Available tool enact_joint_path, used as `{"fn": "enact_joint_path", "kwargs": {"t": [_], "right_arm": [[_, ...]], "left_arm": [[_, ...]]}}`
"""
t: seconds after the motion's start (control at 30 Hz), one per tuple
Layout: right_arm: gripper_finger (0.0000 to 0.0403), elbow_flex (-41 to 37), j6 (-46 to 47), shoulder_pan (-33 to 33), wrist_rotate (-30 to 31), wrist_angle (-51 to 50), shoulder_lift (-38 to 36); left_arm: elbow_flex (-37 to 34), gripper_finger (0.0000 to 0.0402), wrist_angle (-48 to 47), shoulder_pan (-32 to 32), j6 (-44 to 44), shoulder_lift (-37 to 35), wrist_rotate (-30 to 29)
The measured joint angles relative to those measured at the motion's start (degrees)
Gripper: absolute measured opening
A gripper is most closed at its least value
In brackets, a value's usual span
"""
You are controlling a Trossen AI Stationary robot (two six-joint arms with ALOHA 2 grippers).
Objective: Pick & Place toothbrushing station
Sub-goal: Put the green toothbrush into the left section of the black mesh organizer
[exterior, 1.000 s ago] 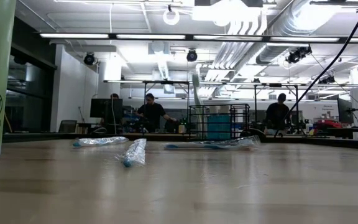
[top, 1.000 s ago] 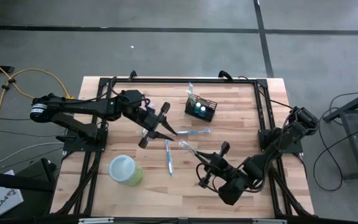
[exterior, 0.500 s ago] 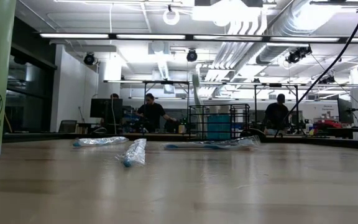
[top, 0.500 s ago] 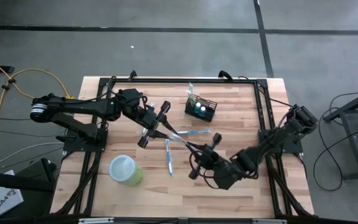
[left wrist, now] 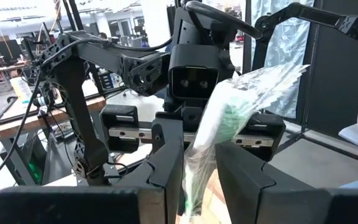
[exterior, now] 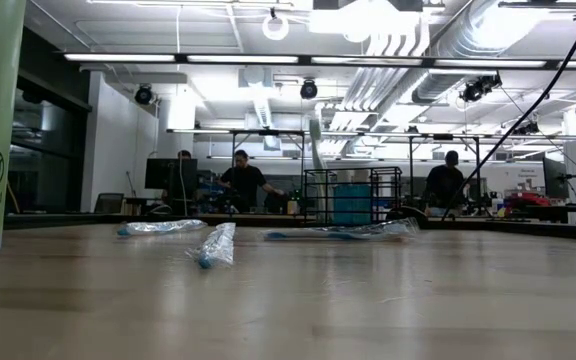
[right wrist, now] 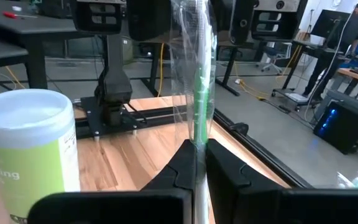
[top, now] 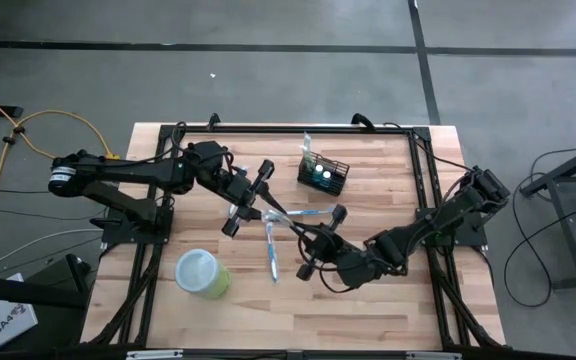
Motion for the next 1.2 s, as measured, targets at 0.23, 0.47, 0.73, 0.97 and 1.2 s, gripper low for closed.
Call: {"fn": "enact_joint_path", "kwargs": {"t": [0.23, 0.47, 0.73, 0.97, 1.2], "right_arm": [[0.001, 0.0, -0.88, 0.07, -0.02, 0.81, 0.0], [0.001, 0.0, -0.84, 0.07, -1.1, 0.98, 0.0], [0.001, 0.0, -0.86, 0.07, -1.29, 1.29, 0.0], [0.0037, 0.0, -1.04, 0.07, -3.1, 1.19, 0.0], [0.01, 0.0, -2.07, 0.07, -2.77, 0.31, 0.0]], "left_arm": [[0.0, 0.0086, 0.17, 0.0, -0.41, 0.0, 0.05], [0.0, 0.0021, 0.13, 0.0, -0.29, 0.0, -0.01], [0.0, 0.0007, 0.13, 0.0, -0.44, 0.0, -0.04], [0.0, 0.0004, -0.24, -0.02, -0.85, 0.0, 0.01], [0.0, 0.0003, -1.4, -0.02, -1.02, 0.0, 0.0]]}}
